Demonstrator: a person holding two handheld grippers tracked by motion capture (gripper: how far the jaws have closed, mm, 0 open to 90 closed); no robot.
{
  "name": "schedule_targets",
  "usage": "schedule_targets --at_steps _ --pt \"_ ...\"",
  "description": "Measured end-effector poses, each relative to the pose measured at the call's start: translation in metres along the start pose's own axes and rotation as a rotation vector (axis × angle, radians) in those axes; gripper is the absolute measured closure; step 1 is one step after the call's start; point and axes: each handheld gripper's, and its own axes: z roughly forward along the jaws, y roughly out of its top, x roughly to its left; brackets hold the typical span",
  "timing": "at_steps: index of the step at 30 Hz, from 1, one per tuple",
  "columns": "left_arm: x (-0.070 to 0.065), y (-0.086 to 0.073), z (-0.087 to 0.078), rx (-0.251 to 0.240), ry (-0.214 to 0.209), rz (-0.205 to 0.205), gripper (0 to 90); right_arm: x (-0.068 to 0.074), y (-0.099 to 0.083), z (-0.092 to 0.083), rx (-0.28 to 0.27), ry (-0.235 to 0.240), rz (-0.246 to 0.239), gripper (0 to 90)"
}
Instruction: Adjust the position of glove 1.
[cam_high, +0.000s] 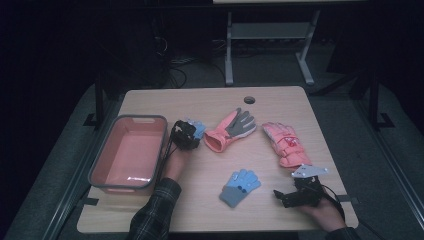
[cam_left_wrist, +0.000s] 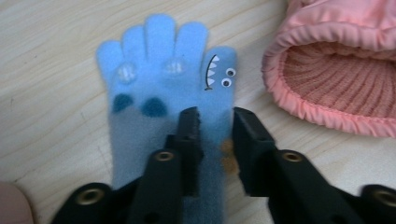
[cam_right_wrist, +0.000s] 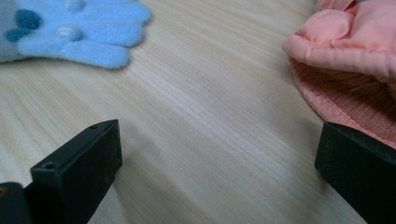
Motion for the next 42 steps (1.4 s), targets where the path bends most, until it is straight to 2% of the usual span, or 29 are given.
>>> schedule_targets --at_steps 2,5,8,10,11,18,20,26,29,33,34,37,42 --pt "0.001 0.001 0.000 0.009 0.005 -0.013 83.3 0.000 0.000 0.000 0.000 0.000 -0.001 0.4" --pt "0.003 0.002 0.000 0.016 -0.003 -0.048 85.9 0.000 0.000 0.000 0.000 0.000 0.000 0.4" --pt "0.004 0.004 -0.003 -0.014 0.012 -0.077 86.8 0.000 0.000 0.000 0.000 0.000 0.000 0.4" --pt "0.005 0.006 -0.008 -0.037 0.008 -0.101 87.0 0.000 0.000 0.000 0.000 0.000 0.000 0.4" --pt "0.006 0.008 -0.010 -0.044 0.019 -0.103 87.1 0.000 0.000 0.000 0.000 0.000 0.000 0.4" --pt "0.009 0.022 -0.034 -0.103 0.031 -0.111 87.2 0.000 0.000 0.000 0.001 0.000 0.000 0.4" --pt "0.011 0.026 -0.042 -0.119 0.021 -0.114 87.2 0.000 0.000 0.000 0.001 0.000 0.000 0.4" --pt "0.012 0.032 -0.067 -0.166 -0.034 -0.103 87.2 0.000 0.000 0.000 0.001 -0.001 0.000 0.4" --pt "0.010 0.034 -0.082 -0.199 -0.077 -0.104 87.2 0.000 0.000 0.000 0.001 -0.001 0.000 0.4" --pt "0.006 0.033 -0.102 -0.231 -0.163 -0.091 87.2 0.000 0.000 0.000 0.001 -0.001 0.000 0.4" --pt "0.004 0.033 -0.105 -0.236 -0.174 -0.086 87.2 0.000 0.000 0.000 0.002 -0.001 0.001 0.4" --pt "-0.005 0.028 -0.116 -0.241 -0.226 -0.062 87.2 0.000 0.000 0.000 0.002 -0.001 0.001 0.4" --pt "-0.022 0.014 -0.120 -0.227 -0.313 -0.047 87.2 0.000 0.000 0.000 0.002 -0.002 0.002 0.4"
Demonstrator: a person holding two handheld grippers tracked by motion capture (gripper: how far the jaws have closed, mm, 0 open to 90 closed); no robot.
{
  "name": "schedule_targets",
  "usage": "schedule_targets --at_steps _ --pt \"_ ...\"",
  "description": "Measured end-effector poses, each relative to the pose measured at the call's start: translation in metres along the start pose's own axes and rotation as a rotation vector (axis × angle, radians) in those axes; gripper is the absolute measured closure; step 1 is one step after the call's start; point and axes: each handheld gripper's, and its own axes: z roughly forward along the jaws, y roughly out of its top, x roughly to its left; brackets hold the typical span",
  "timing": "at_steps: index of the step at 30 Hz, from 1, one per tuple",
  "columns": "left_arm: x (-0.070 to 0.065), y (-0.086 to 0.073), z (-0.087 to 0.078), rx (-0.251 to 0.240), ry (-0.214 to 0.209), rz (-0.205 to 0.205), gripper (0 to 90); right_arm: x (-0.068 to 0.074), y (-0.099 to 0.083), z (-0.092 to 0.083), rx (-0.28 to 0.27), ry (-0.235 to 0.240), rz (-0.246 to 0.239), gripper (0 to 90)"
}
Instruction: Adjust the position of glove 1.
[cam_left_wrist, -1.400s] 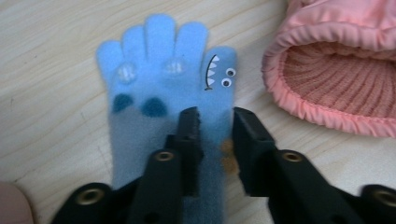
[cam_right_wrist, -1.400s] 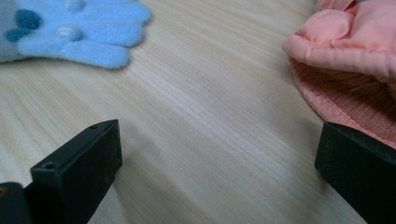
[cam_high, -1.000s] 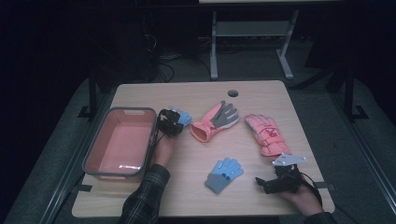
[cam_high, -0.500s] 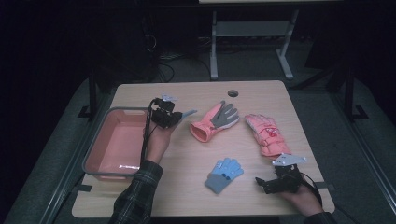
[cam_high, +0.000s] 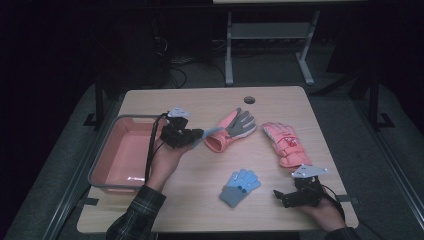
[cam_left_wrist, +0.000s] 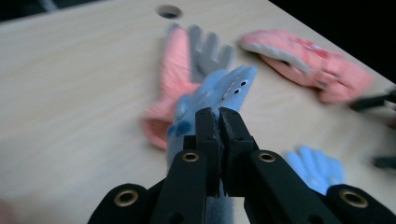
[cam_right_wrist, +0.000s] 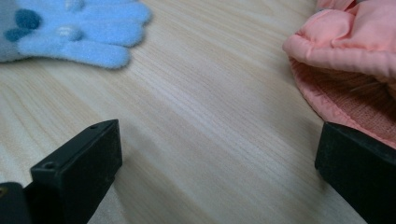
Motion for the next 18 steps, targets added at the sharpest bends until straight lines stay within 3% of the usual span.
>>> schedule_targets --at_steps 4,6,8,11,12,15,18 --pt "-0.015 -0.015 0.004 0.022 -0.081 -0.010 87.2 0.000 0.000 0.000 0.000 0.000 0.000 0.4" --pt "-0.021 -0.024 0.007 0.036 -0.136 -0.034 87.2 0.000 0.000 0.000 0.000 0.000 -0.001 0.4" --pt "-0.028 -0.031 0.009 0.056 -0.156 -0.023 87.2 0.000 0.000 0.000 0.000 0.000 0.000 0.4" --pt "-0.035 -0.038 0.009 0.064 -0.195 -0.040 87.2 0.000 0.000 0.000 0.000 0.001 0.000 0.4" --pt "-0.037 -0.042 0.009 0.065 -0.225 -0.053 87.2 0.000 0.000 0.000 0.000 0.000 0.000 0.4" --pt "-0.037 -0.050 0.014 0.085 -0.236 -0.060 87.1 0.000 0.000 0.000 -0.001 -0.001 -0.003 0.4" --pt "-0.028 -0.062 0.025 0.112 -0.243 -0.105 87.0 0.000 0.000 0.000 -0.001 0.000 -0.001 0.4"
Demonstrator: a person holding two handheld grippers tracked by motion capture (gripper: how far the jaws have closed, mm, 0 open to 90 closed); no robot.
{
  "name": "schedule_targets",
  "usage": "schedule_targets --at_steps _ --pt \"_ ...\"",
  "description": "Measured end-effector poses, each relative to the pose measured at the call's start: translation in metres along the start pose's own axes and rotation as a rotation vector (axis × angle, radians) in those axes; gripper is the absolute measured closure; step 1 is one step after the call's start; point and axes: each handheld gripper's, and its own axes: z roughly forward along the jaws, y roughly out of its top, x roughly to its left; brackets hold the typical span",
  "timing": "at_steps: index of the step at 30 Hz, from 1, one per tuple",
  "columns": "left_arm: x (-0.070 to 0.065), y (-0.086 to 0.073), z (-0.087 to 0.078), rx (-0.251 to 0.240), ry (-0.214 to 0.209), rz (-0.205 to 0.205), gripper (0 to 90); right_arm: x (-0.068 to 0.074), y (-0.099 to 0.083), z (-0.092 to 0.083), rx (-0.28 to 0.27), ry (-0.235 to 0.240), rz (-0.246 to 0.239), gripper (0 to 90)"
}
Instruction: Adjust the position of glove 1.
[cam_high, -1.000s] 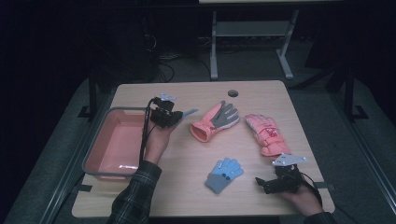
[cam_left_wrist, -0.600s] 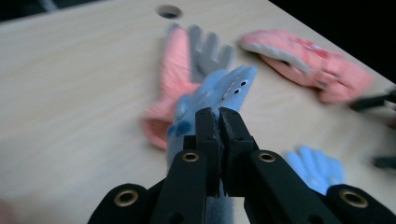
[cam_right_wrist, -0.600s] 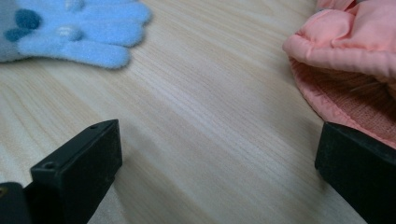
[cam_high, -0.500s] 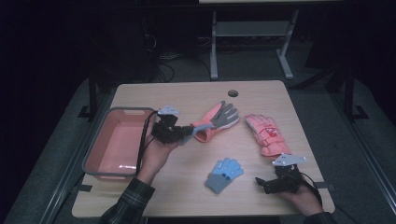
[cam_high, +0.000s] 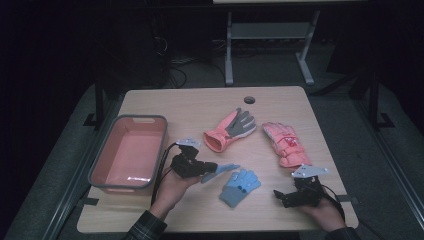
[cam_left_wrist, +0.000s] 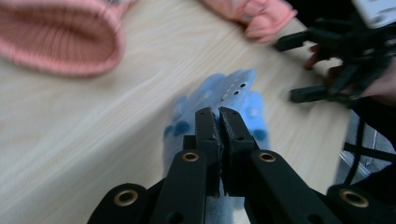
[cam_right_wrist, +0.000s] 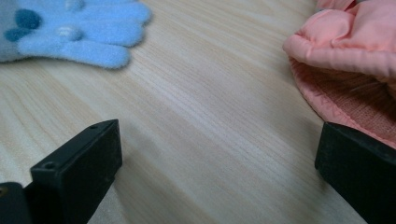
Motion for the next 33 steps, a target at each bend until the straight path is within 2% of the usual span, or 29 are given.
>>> schedule_targets --at_steps 4,6,8,13,15,16,20,24,27,30,32,33 --pt "0.015 -0.007 0.007 0.009 -0.006 -0.045 86.6 0.000 0.000 0.000 0.000 0.000 -0.001 0.4" --pt "0.018 -0.006 0.008 0.004 -0.001 -0.051 86.6 0.000 0.000 0.000 0.000 0.000 -0.001 0.4" --pt "0.022 -0.005 0.007 -0.013 0.033 -0.053 86.4 0.000 0.000 0.000 0.000 0.000 -0.001 0.4" --pt "0.029 -0.002 0.010 -0.023 0.077 -0.061 86.3 0.000 0.000 0.000 0.000 0.000 -0.001 0.4" --pt "0.031 0.000 0.014 -0.025 0.131 -0.040 86.3 0.000 0.000 0.000 0.000 0.000 -0.001 0.4" --pt "0.034 0.000 0.015 -0.029 0.141 -0.046 86.3 0.000 0.000 0.000 0.000 0.000 -0.001 0.4" --pt "0.036 0.002 0.019 -0.019 0.122 -0.059 86.8 0.000 0.000 0.000 0.000 0.000 -0.001 0.4" --pt "0.023 0.004 0.016 -0.024 0.072 -0.045 87.0 0.000 0.000 0.000 0.000 0.000 -0.001 0.4" --pt "0.009 0.005 0.012 -0.031 0.013 -0.029 87.0 0.000 0.000 0.000 0.000 0.000 -0.001 0.4" --pt "-0.006 0.004 0.006 -0.050 -0.062 -0.022 87.0 0.000 0.000 0.000 0.000 0.000 0.000 0.4" --pt "-0.009 0.005 0.005 -0.056 -0.078 -0.018 86.8 0.000 0.000 0.000 0.000 0.000 0.001 0.5" --pt "-0.007 0.005 0.005 -0.054 -0.066 -0.018 86.6 0.000 0.000 0.000 0.000 0.000 0.000 0.4"
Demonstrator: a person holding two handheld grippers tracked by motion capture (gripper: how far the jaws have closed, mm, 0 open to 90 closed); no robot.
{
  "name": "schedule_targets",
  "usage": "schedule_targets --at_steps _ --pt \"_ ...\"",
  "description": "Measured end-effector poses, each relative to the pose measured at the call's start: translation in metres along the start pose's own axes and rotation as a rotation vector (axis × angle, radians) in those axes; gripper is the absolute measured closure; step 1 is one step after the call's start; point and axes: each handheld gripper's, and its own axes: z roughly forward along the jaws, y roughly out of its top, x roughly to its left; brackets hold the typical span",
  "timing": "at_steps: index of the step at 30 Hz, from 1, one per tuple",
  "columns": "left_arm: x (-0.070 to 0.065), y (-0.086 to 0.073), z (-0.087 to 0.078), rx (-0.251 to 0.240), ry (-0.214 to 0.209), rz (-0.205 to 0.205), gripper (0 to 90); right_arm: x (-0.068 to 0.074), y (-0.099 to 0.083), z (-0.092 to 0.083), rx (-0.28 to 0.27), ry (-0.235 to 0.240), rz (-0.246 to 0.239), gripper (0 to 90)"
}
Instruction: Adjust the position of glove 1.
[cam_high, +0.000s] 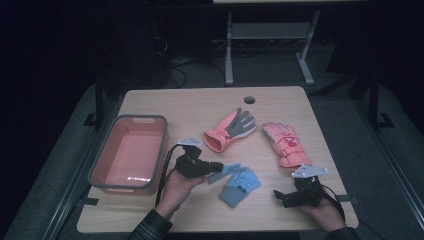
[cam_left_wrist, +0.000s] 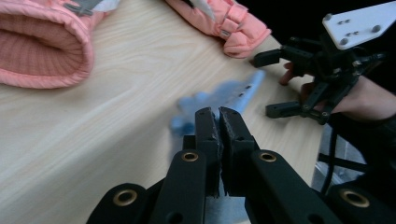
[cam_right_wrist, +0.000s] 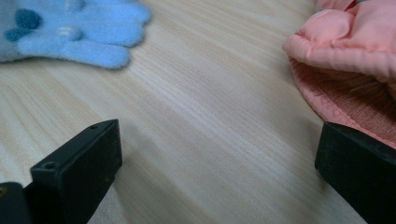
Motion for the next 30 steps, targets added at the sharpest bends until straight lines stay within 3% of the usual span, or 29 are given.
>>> schedule_targets --at_steps 2,6,9,13,16,19,22,27,29,30 --pt "0.014 -0.003 0.005 0.010 0.019 -0.043 85.8 0.000 0.000 0.000 0.001 0.000 -0.001 0.4" --pt "0.037 -0.007 0.017 0.033 0.056 -0.089 85.4 0.000 0.000 0.000 0.000 0.000 -0.002 0.5" --pt "0.044 -0.004 0.020 0.020 0.084 -0.085 84.6 0.000 0.000 0.000 0.001 0.000 -0.001 0.4" --pt "0.052 0.002 0.023 0.011 0.174 -0.060 78.9 0.000 0.000 0.000 0.000 0.000 -0.001 0.4" --pt "0.053 0.003 0.025 0.019 0.239 -0.021 69.2 0.000 0.000 0.000 0.000 0.000 -0.001 0.4" --pt "0.050 0.003 0.024 0.031 0.254 0.014 65.4 -0.001 0.000 0.000 -0.001 0.001 -0.004 0.4" --pt "0.042 0.003 0.022 0.062 0.275 0.084 66.3 0.000 0.000 0.000 -0.001 0.000 -0.003 0.4" --pt "0.024 -0.003 0.023 0.119 0.299 0.240 56.6 0.000 0.000 0.000 0.000 -0.001 -0.001 0.4" --pt "0.021 -0.005 0.027 0.143 0.303 0.288 55.6 0.000 0.000 0.000 0.000 0.000 -0.001 0.5" --pt "0.021 -0.006 0.028 0.145 0.294 0.290 55.0 0.000 0.000 0.000 0.001 0.000 -0.001 0.4"
